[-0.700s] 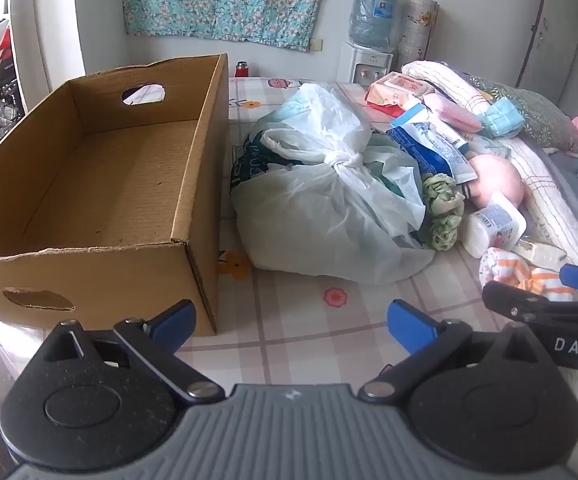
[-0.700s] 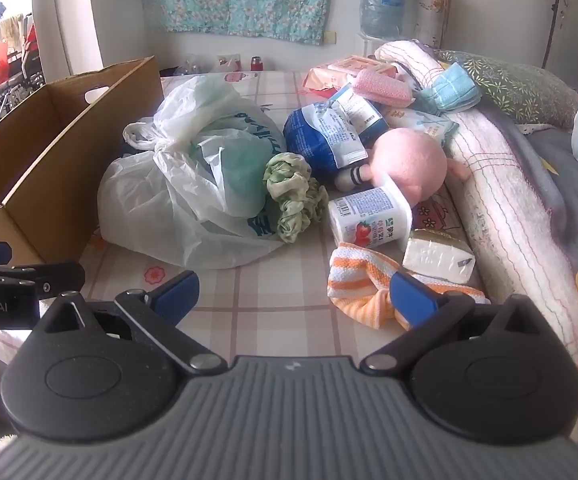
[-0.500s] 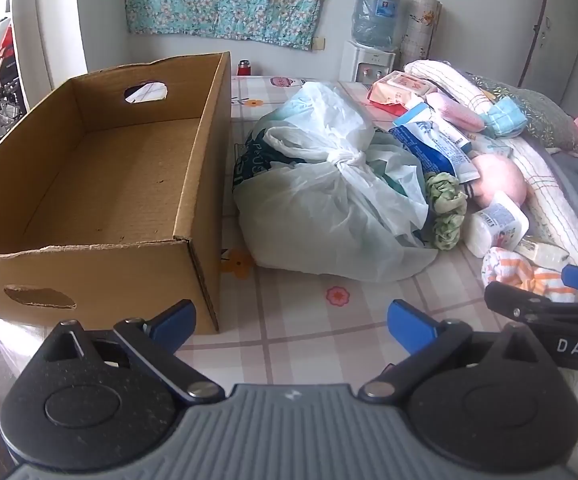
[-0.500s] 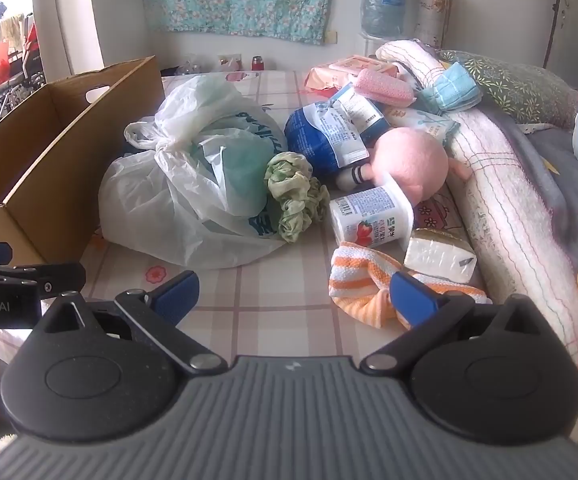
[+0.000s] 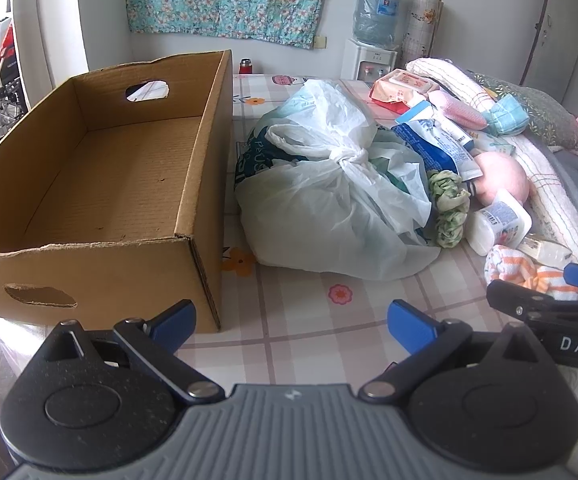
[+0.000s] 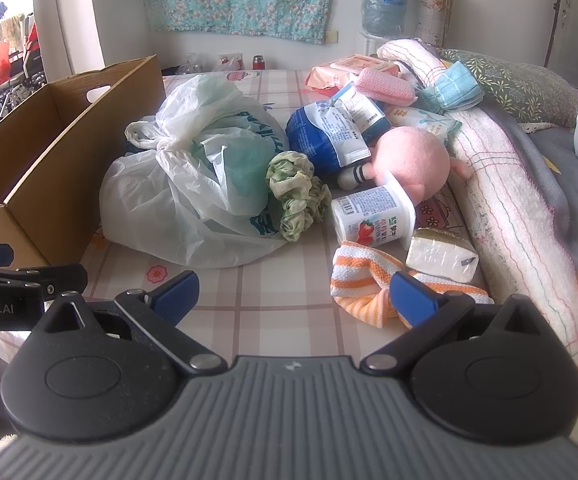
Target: Organize soft objects
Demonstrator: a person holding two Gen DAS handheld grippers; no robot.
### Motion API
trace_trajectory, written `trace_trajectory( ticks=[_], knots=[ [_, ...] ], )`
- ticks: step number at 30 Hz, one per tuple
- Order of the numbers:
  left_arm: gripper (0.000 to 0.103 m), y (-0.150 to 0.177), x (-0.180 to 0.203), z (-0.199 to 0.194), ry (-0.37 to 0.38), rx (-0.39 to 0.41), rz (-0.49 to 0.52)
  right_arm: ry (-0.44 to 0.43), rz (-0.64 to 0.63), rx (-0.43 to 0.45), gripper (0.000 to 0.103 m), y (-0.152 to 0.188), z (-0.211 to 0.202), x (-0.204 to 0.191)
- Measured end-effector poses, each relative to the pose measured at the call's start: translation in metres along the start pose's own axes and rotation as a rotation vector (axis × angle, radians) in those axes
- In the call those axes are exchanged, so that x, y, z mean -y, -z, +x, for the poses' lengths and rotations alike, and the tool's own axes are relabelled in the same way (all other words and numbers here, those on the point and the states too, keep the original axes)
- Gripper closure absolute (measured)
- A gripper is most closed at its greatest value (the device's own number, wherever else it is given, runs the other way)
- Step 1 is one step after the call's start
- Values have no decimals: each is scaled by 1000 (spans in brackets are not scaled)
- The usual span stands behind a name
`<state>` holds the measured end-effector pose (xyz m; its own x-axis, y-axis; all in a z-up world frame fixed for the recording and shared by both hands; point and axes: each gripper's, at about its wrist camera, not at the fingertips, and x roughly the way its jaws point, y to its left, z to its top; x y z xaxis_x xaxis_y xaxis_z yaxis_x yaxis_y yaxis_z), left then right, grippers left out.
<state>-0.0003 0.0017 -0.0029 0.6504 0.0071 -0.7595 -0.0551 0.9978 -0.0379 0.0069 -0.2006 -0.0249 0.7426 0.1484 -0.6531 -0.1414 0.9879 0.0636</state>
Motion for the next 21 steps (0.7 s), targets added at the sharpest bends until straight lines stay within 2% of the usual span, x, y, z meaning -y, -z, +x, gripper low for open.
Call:
trace_trajectory(
  ticks=[21],
  knots=[
    [1, 0, 0, 1, -7, 1, 9, -2, -2, -4, 1, 1, 1, -2]
  ],
)
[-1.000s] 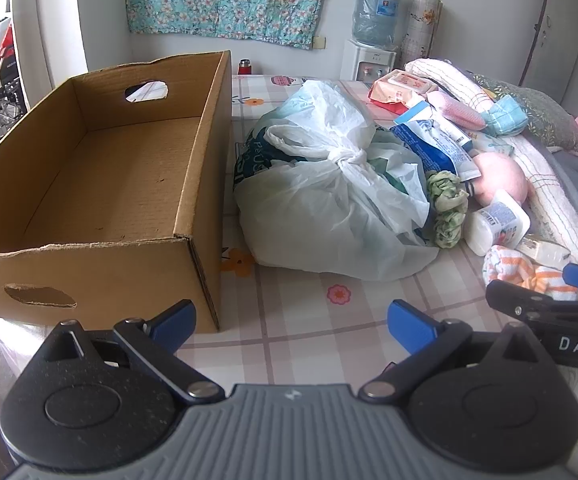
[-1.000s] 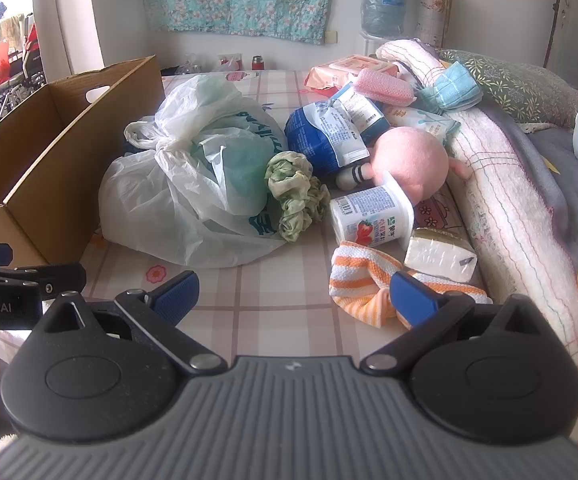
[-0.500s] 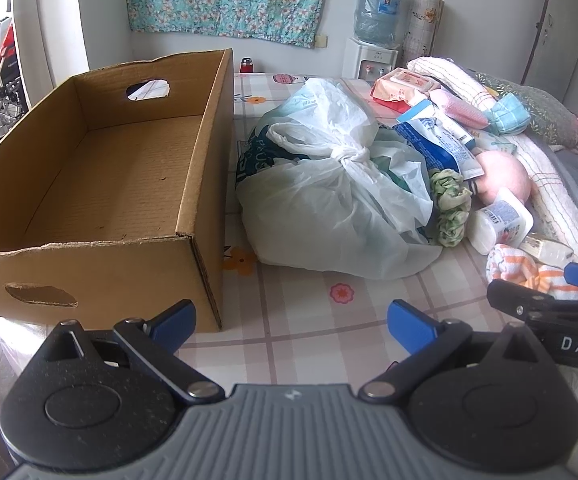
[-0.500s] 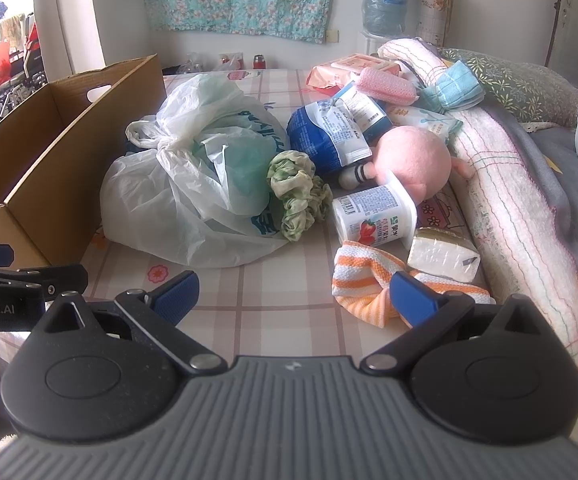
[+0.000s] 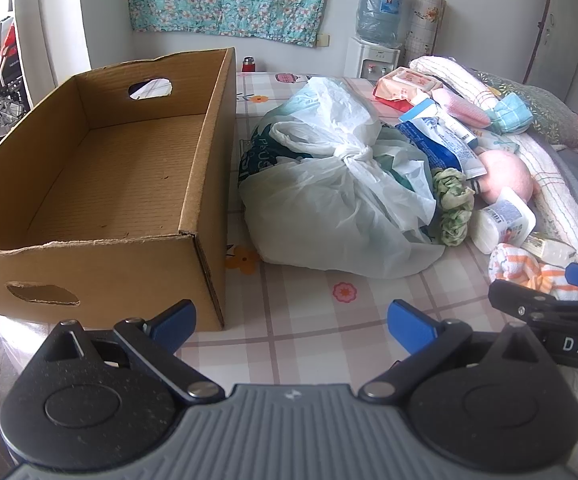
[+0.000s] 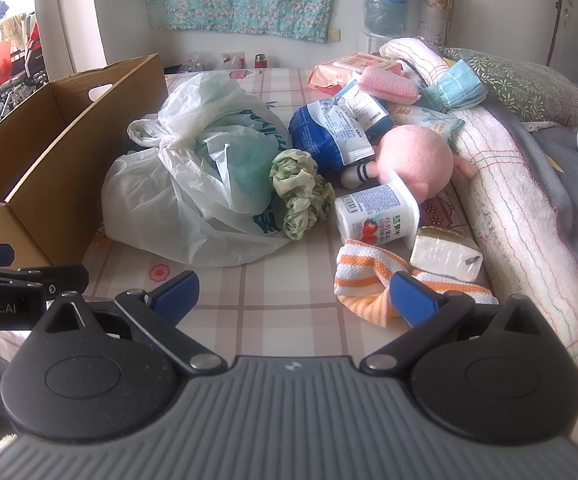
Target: Organize soft objects
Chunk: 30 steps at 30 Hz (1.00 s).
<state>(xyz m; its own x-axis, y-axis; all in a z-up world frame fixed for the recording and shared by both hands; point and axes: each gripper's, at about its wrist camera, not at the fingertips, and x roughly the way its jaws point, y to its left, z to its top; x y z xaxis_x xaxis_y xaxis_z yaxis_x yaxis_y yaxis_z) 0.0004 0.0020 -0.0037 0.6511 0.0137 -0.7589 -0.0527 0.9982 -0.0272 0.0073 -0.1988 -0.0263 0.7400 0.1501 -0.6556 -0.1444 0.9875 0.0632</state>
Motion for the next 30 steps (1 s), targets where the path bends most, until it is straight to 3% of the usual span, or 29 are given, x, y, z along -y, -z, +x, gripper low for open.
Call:
trace_trajectory(
  ticks=[11, 16, 21, 30],
  knots=[
    [1, 6, -5, 3, -25, 2, 22, -1, 2, -3, 1, 1, 1, -1],
    [1, 9, -2, 0, -124, 26, 145, 0, 5, 0, 1, 2, 2, 0],
    [0, 10, 10, -7, -12, 100, 139, 20, 42, 3, 1, 10, 0, 13],
    [0, -4, 49, -10, 100, 103, 249, 66, 190, 76, 1, 23, -15, 65]
  ],
)
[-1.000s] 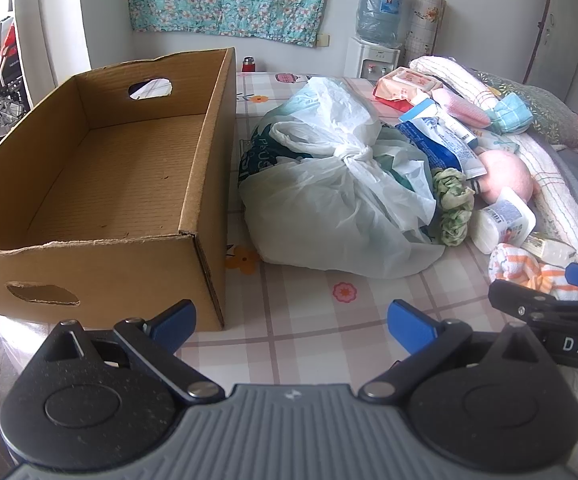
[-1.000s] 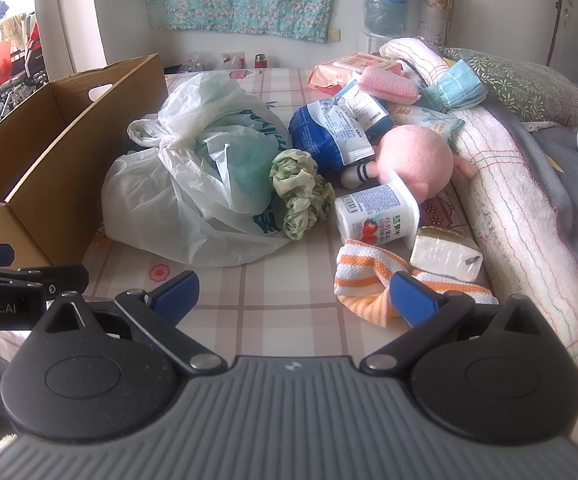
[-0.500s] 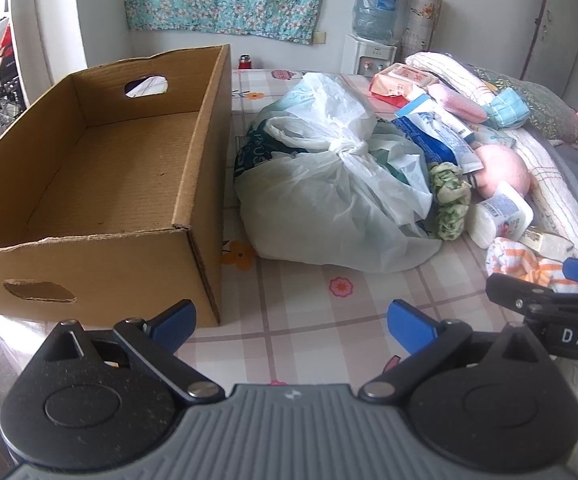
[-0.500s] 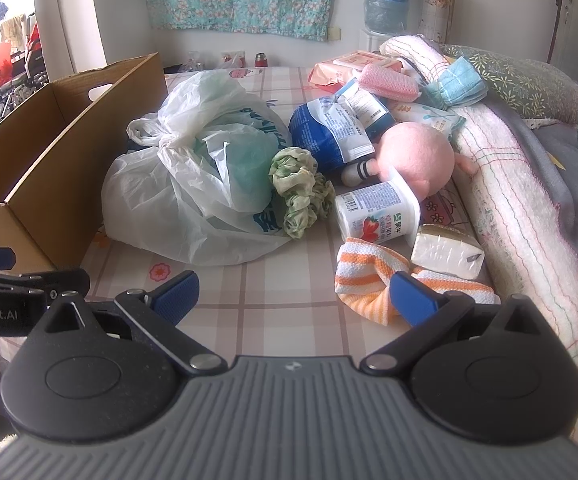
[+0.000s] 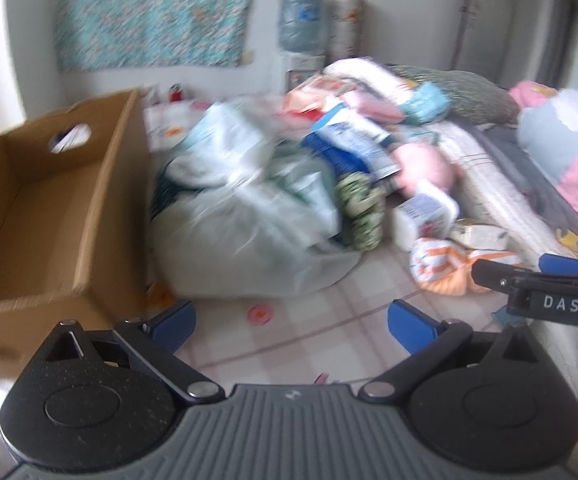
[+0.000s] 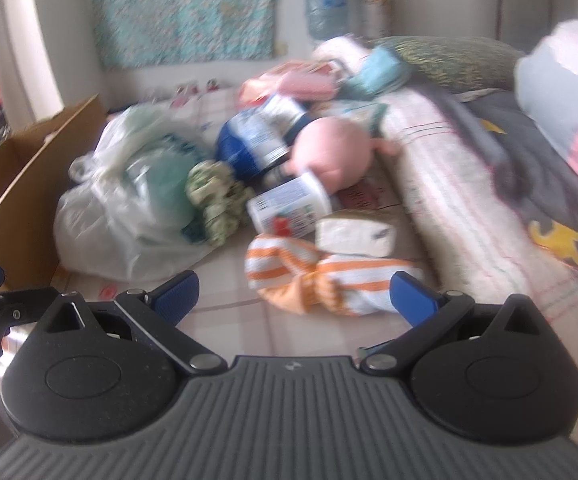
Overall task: Organize soft objects
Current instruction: 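Reach the left gripper to the pink mesh pad and close on it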
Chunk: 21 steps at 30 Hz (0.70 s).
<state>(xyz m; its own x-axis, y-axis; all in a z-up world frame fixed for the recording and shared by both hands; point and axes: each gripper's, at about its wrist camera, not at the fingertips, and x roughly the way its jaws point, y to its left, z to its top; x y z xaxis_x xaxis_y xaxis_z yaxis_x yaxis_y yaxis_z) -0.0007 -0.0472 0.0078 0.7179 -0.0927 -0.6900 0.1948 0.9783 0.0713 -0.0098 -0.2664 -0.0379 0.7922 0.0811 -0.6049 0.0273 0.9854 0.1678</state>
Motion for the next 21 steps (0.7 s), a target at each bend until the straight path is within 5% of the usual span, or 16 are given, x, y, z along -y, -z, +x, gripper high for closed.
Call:
trace_trajectory(
  ticks=[13, 21],
  knots=[
    [1, -48, 29, 19, 200, 31, 31, 27, 170, 52, 1, -6, 1, 59],
    [0, -133, 3, 16, 233, 44, 54, -66, 162, 142, 1, -61, 6, 62]
  ],
)
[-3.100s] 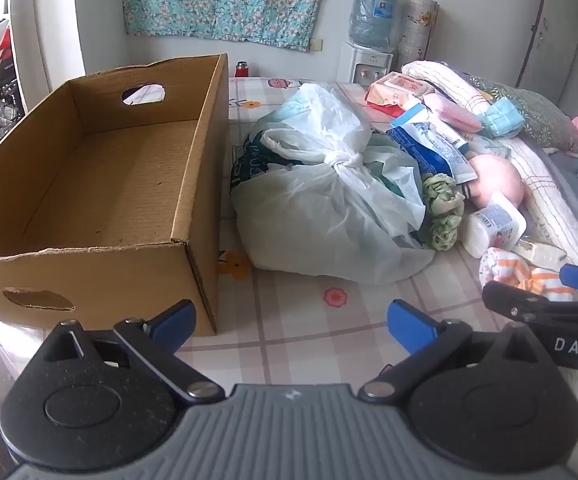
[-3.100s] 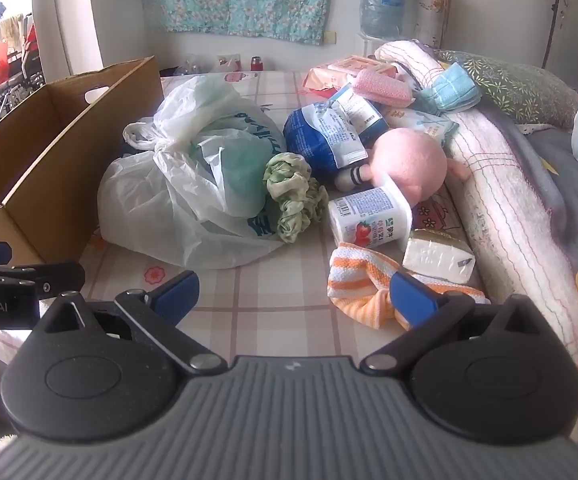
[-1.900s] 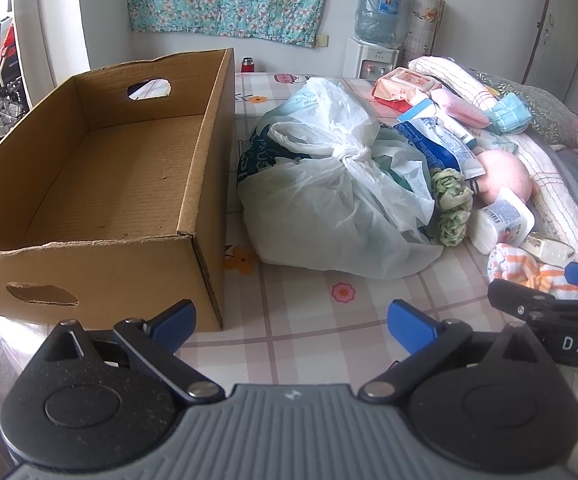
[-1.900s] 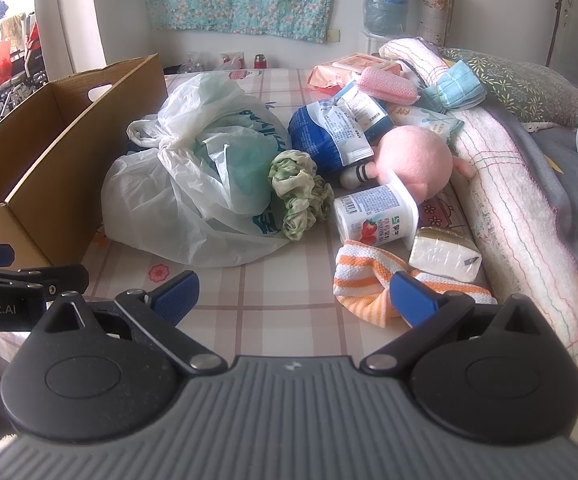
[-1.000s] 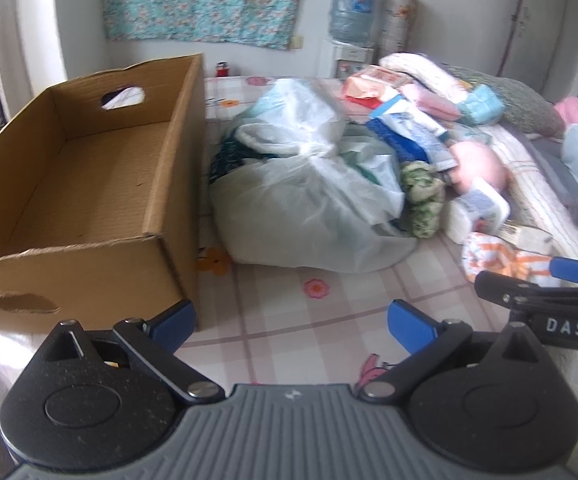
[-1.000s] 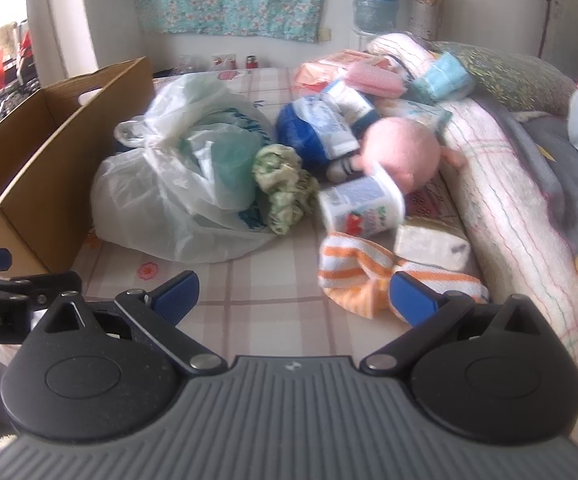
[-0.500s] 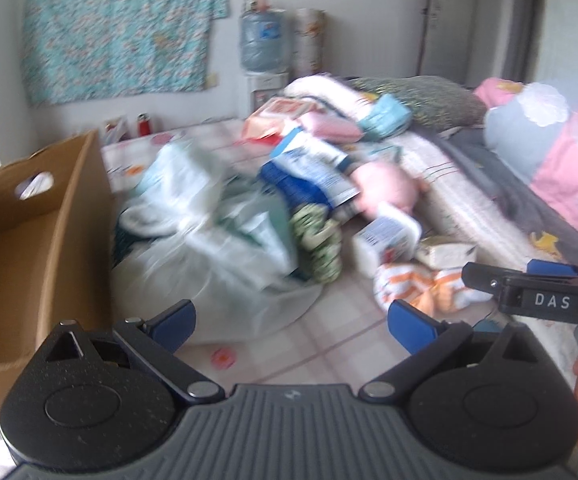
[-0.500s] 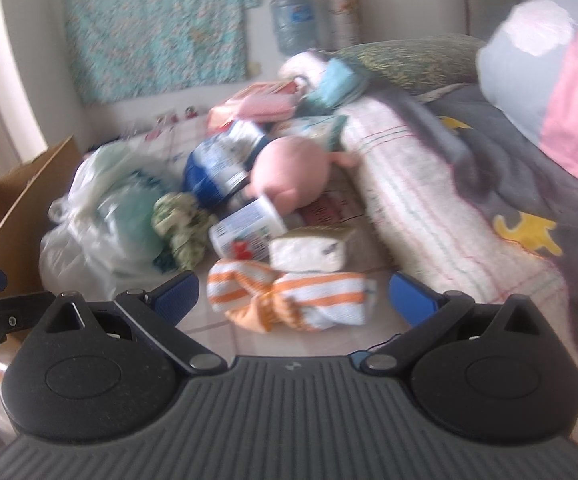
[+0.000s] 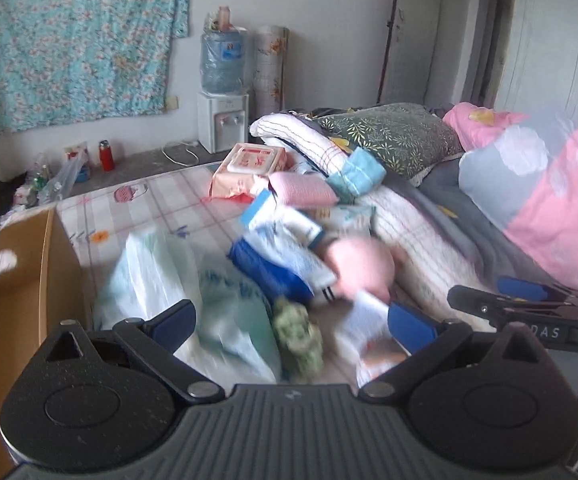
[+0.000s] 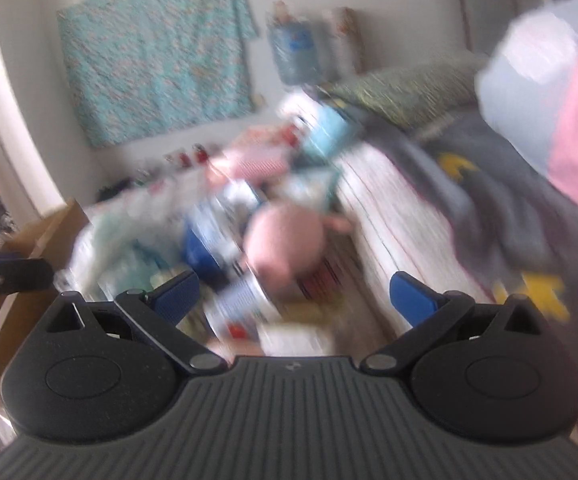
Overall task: Organize soft objects
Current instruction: 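Reach the left gripper to the pink mesh pad and close on it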
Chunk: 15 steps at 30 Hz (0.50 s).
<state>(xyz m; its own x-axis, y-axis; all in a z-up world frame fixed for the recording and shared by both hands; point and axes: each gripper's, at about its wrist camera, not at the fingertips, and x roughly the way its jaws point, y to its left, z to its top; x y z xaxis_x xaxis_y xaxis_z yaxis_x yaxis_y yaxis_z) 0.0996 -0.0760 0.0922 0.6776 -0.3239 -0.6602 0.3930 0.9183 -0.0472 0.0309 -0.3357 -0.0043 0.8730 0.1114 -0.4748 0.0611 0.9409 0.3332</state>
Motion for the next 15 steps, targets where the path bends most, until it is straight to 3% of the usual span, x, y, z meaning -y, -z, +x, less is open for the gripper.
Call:
trace_trajectory(
  ticks=[5, 9, 12, 15],
  knots=[
    [0, -61, -32, 39, -20, -55, -62, -88, -21, 49, 1, -58, 31, -9],
    [5, -91, -49, 91, -52, -102, -62, -92, -22, 59, 1, -109, 71, -8],
    [5, -104, -57, 127, -22, -83, -75, -83, 12, 3, 2, -143, 119, -1],
    [5, -117, -65, 160, 57, -57, -114, -105, 100, -106, 8, -163, 176, 11]
  ],
)
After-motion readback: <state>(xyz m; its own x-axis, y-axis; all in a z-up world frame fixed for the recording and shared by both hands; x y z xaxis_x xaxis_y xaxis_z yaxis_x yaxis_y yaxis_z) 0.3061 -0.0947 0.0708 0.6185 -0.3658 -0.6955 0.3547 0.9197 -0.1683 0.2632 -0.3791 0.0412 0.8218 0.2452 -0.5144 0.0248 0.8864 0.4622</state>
